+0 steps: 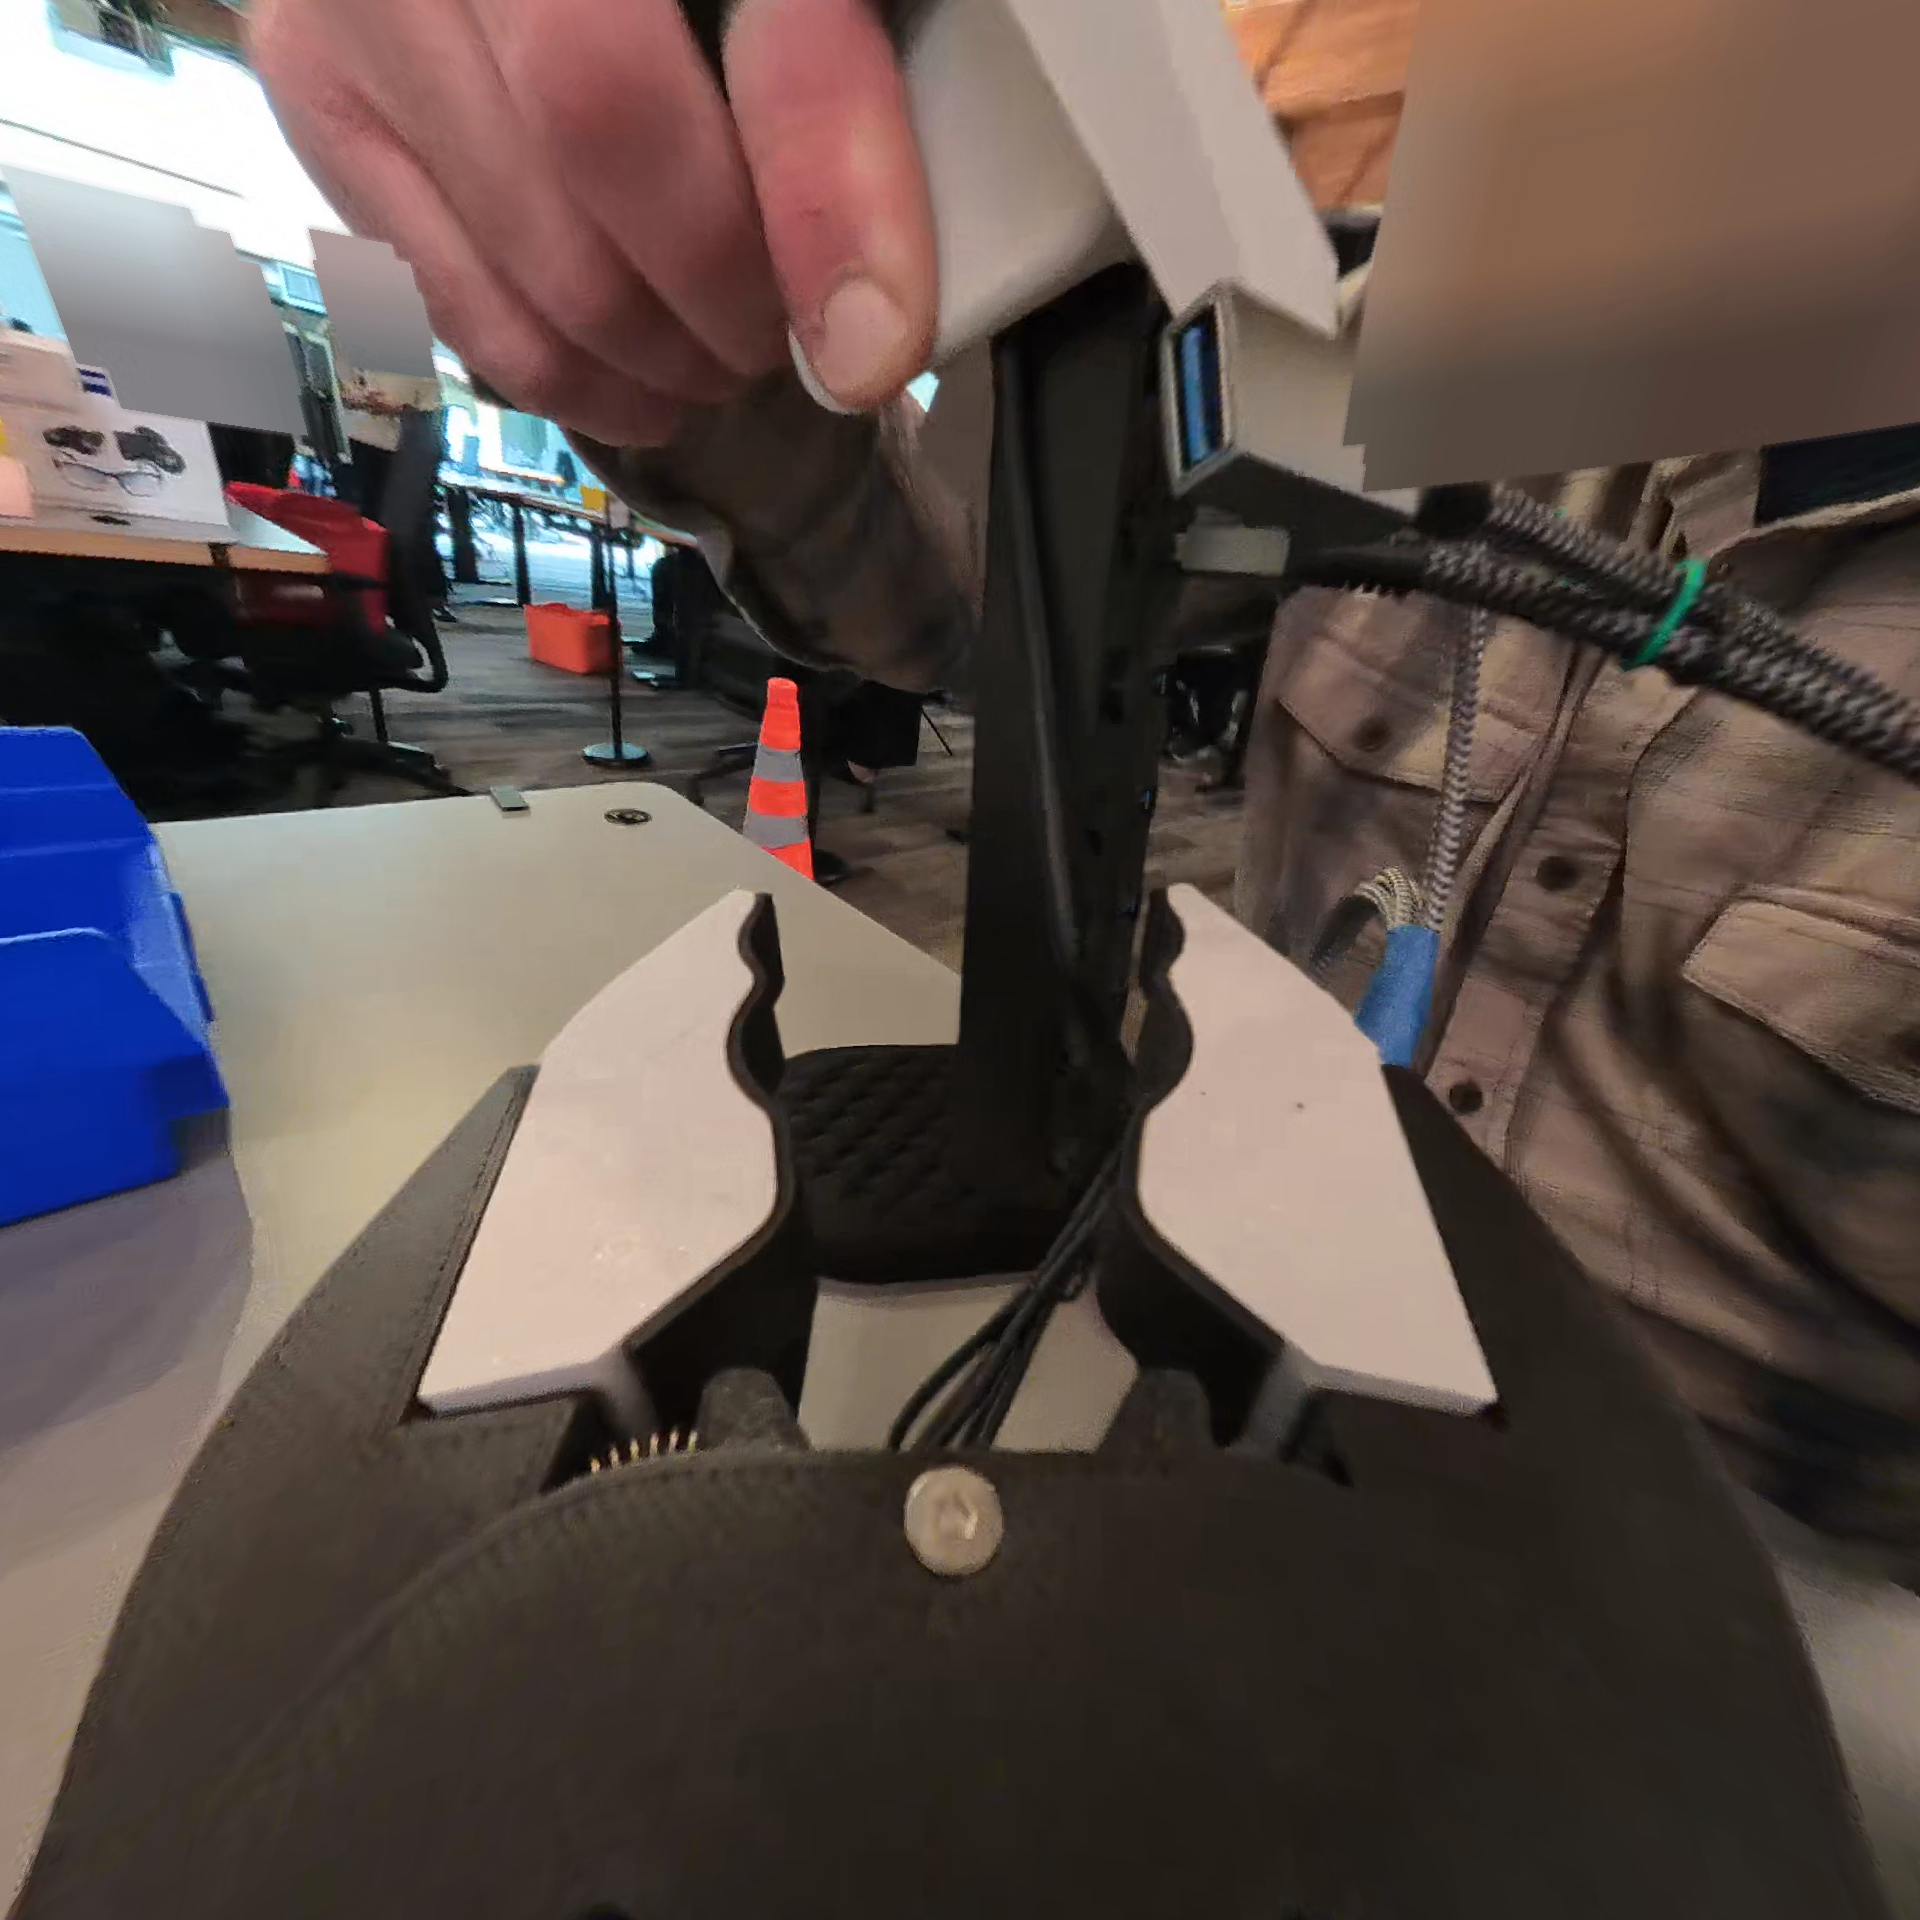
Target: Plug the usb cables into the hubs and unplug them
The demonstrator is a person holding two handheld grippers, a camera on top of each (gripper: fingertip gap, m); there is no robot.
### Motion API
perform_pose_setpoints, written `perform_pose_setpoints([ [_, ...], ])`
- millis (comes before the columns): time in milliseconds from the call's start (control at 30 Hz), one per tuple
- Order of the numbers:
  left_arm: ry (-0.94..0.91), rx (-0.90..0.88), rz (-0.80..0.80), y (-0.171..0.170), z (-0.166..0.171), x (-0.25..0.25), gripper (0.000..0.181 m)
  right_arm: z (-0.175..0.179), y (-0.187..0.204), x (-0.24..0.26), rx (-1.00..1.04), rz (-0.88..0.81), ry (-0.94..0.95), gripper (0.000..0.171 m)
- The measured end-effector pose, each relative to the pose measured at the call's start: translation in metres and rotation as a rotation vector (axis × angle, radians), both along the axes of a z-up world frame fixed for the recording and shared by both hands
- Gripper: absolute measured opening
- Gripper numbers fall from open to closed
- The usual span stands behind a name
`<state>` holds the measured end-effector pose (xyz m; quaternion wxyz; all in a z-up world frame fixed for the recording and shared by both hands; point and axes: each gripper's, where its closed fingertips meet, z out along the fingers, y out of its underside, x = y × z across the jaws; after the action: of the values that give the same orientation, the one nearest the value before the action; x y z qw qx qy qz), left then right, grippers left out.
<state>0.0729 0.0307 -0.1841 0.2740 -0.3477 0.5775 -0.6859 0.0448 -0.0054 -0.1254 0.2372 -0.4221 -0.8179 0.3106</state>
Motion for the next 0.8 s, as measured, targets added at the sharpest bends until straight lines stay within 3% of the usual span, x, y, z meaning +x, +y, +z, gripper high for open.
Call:
perform_pose_setpoints([
  [67, 0.011, 0.028, -0.04, -0.011, -0.002, 0.002, 0.062, -0.005, 0.003, -0.001, 0.004, 0.003, -0.012, 0.061],
  [167, -0.001, 0.064, -0.086, -0.025, -0.005, 0.008, 0.035, -0.013, 0.004, -0.001, -0.009, 0.016, -0.025, 0.061],
  [333, -0.01, 0.061, -0.075, -0.019, -0.009, 0.011, 0.031, -0.017, 0.016, 0.005, -0.013, -0.002, -0.013, 0.063],
  [533, -0.053, 0.06, 0.093, 0.009, -0.009, 0.017, 0.024, -0.03, 0.068, 0.024, 0.157, -0.259, -0.136, 0.112],
  [700, -0.112, 0.028, 0.237, 0.035, 0.001, 0.016, 0.024, -0.017, 0.097, 0.039, 0.132, -0.516, 0.002, 0.111],
  [800, -0.131, 0.021, 0.341, 0.052, 0.006, 0.016, 0.024, -0.021, 0.097, 0.044, -0.003, -0.644, 0.128, 0.111],
])
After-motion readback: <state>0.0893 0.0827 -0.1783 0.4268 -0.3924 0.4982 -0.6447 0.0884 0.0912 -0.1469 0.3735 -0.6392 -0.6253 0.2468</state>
